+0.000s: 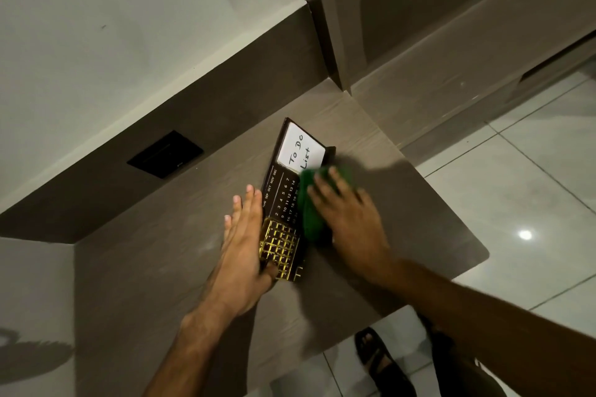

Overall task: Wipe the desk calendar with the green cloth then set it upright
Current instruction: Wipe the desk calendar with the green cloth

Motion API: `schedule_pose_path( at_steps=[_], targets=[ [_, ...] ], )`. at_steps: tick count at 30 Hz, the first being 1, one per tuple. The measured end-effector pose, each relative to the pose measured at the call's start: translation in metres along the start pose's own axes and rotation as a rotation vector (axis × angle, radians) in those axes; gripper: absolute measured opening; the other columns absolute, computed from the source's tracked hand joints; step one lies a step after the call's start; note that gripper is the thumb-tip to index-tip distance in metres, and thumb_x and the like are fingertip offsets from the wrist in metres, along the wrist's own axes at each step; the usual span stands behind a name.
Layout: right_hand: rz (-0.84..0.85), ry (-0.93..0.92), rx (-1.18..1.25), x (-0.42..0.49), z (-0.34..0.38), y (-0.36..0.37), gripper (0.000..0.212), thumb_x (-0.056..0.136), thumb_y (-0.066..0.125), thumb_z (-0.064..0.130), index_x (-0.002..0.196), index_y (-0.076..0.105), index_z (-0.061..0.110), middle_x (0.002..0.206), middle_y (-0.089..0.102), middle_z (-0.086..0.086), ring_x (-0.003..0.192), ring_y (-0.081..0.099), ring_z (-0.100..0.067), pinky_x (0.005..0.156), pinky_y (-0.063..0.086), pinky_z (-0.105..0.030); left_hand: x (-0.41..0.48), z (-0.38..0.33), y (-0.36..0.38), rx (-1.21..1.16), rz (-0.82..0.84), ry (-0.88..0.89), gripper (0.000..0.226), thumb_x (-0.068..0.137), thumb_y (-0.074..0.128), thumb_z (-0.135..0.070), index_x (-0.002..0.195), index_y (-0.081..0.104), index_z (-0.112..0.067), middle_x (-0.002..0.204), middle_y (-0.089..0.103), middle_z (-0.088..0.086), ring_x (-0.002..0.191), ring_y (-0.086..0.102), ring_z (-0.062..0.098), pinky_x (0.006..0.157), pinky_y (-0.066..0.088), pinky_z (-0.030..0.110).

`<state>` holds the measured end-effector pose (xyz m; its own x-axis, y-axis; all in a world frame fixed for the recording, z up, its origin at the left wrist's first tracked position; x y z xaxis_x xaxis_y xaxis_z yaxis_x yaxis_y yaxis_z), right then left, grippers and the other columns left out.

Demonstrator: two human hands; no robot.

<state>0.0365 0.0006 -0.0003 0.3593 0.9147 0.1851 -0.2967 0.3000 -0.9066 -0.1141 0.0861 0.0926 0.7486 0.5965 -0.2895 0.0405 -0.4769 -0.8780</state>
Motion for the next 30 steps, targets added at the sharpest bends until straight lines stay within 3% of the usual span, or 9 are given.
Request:
schedule_pose_path(
  at_steps=[3, 5, 9, 13, 19, 23, 26, 28, 30],
  targets=[
    [-0.065, 0.335, 0.039, 0.057, -0.039, -0.026, 0.086, 0.077, 0.067, 0.009, 0.152, 0.023, 0.012, 0.161, 0.018, -0.011, 0.147, 0.013, -0.032, 0.106, 0.035, -0.052, 0.000, 0.000, 0.000, 0.001, 0.005, -0.006, 0.125, 0.076, 0.077, -0.002, 0.155, -0.017, -0.026, 0.161, -0.024, -0.013, 0.152, -0.025, 0.012, 0.120, -0.020, 0.030],
    [-0.082, 0.416, 0.047, 0.072, -0.046, -0.033, 0.090, 0.078, 0.068, 0.012, 0.153, 0.017, 0.012, 0.161, 0.014, -0.012, 0.147, 0.012, -0.032, 0.107, 0.034, -0.053, 0.000, 0.000, 0.000, -0.002, 0.000, -0.004, 0.125, 0.076, 0.077, -0.003, 0.155, -0.017, -0.026, 0.162, -0.024, -0.012, 0.152, -0.025, 0.012, 0.118, -0.021, 0.028],
    [0.055, 0.187, 0.029, 0.015, -0.003, 0.001, 0.102, 0.073, 0.073, 0.019, 0.154, 0.012, 0.015, 0.163, 0.007, -0.012, 0.148, 0.003, -0.031, 0.111, 0.027, -0.054, 0.001, 0.001, 0.001, -0.001, -0.016, 0.001, 0.125, 0.076, 0.076, 0.000, 0.155, -0.018, -0.027, 0.163, -0.025, -0.012, 0.152, -0.026, 0.011, 0.113, -0.025, 0.019],
    [0.093, 0.008, 0.014, -0.021, 0.012, 0.014, 0.104, 0.066, 0.082, 0.027, 0.152, 0.023, 0.015, 0.160, 0.020, -0.010, 0.146, 0.018, -0.030, 0.103, 0.037, -0.052, 0.001, 0.002, 0.001, 0.006, -0.024, 0.002, 0.126, 0.076, 0.077, -0.001, 0.155, -0.017, -0.026, 0.162, -0.026, -0.012, 0.152, -0.026, 0.012, 0.115, -0.024, 0.024],
    [-0.233, 0.562, 0.204, 0.059, -0.054, -0.040, 0.092, 0.076, 0.065, -0.003, 0.153, 0.017, 0.010, 0.162, 0.013, -0.012, 0.148, 0.010, -0.030, 0.112, 0.026, -0.052, 0.002, 0.003, 0.001, 0.006, -0.002, 0.000, 0.126, 0.076, 0.077, -0.004, 0.155, -0.019, -0.027, 0.161, -0.026, -0.013, 0.151, -0.027, 0.011, 0.117, -0.022, 0.028],
    [-0.039, 0.267, 0.118, 0.024, -0.016, -0.014, 0.096, 0.075, 0.068, 0.009, 0.154, 0.014, 0.015, 0.163, 0.006, -0.010, 0.148, 0.002, -0.031, 0.110, 0.026, -0.057, 0.003, 0.004, 0.002, 0.011, -0.010, 0.007, 0.128, 0.075, 0.078, -0.005, 0.155, -0.019, -0.028, 0.161, -0.027, -0.014, 0.151, -0.027, 0.011, 0.114, -0.025, 0.021],
    [0.114, 0.013, 0.058, -0.026, 0.019, 0.015, 0.100, 0.069, 0.076, 0.024, 0.152, 0.022, 0.015, 0.161, 0.017, -0.010, 0.147, 0.014, -0.031, 0.106, 0.034, -0.055, 0.002, 0.005, 0.003, 0.013, -0.015, 0.015, 0.129, 0.075, 0.080, -0.008, 0.154, -0.020, -0.030, 0.161, -0.027, -0.014, 0.151, -0.029, 0.009, 0.110, -0.027, 0.014],
    [0.091, 0.017, 0.000, -0.015, 0.004, 0.015, 0.098, 0.068, 0.079, 0.024, 0.150, 0.028, 0.014, 0.160, 0.023, -0.010, 0.146, 0.019, -0.031, 0.102, 0.036, -0.053, 0.002, 0.005, 0.004, 0.017, -0.019, 0.021, 0.129, 0.075, 0.079, -0.006, 0.154, -0.020, -0.030, 0.161, -0.027, -0.015, 0.151, -0.028, 0.009, 0.110, -0.027, 0.013],
    [0.039, 0.183, -0.031, 0.022, -0.025, 0.004, 0.100, 0.070, 0.078, 0.025, 0.152, 0.022, 0.012, 0.161, 0.016, -0.012, 0.147, 0.012, -0.032, 0.104, 0.032, -0.055, 0.002, 0.006, 0.004, 0.017, -0.004, 0.018, 0.129, 0.075, 0.077, -0.004, 0.154, -0.021, -0.032, 0.161, -0.027, -0.015, 0.151, -0.027, 0.009, 0.110, -0.027, 0.014]
  ],
)
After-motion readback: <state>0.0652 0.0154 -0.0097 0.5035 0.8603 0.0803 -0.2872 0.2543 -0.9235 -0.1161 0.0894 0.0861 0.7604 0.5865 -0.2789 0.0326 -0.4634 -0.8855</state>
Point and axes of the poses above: each hand's wrist, its own x-axis towards the middle knuckle, its own y-axis out of the palm, z = x × y, the point moved 4 cm from there along x, towards the middle knuckle
